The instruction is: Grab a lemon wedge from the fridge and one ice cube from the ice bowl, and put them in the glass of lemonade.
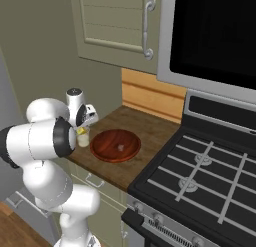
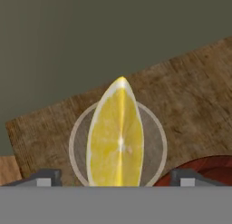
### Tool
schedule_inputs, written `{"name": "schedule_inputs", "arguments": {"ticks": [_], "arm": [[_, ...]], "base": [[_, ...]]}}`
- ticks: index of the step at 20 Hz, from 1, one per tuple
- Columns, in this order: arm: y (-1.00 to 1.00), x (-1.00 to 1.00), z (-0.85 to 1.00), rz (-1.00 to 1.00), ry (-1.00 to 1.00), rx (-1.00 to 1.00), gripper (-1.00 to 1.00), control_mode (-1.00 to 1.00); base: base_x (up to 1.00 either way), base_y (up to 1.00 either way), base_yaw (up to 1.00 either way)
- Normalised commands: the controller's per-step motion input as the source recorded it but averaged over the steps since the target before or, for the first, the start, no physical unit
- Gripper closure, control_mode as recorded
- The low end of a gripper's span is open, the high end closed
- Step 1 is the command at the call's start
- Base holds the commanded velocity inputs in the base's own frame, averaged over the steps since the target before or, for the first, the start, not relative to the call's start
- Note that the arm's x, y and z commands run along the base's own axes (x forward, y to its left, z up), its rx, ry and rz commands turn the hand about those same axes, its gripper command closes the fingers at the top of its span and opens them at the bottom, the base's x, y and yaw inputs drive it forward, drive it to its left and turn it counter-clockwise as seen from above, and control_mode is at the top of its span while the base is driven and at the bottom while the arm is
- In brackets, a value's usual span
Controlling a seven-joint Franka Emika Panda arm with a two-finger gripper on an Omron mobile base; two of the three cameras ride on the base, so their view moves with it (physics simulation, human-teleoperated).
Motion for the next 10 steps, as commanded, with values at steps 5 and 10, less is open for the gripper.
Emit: {"name": "schedule_inputs", "arguments": {"ticks": [5,10], "arm": [[-0.08,-0.22,0.0,-0.02,-0.02,0.02,-1.0,-1.0],[-0.19,-0.66,0.0,-0.03,-0.06,0.05,-1.0,-1.0]], "base": [[0.0,0.0,0.0],[0.0,0.0,0.0]]}}
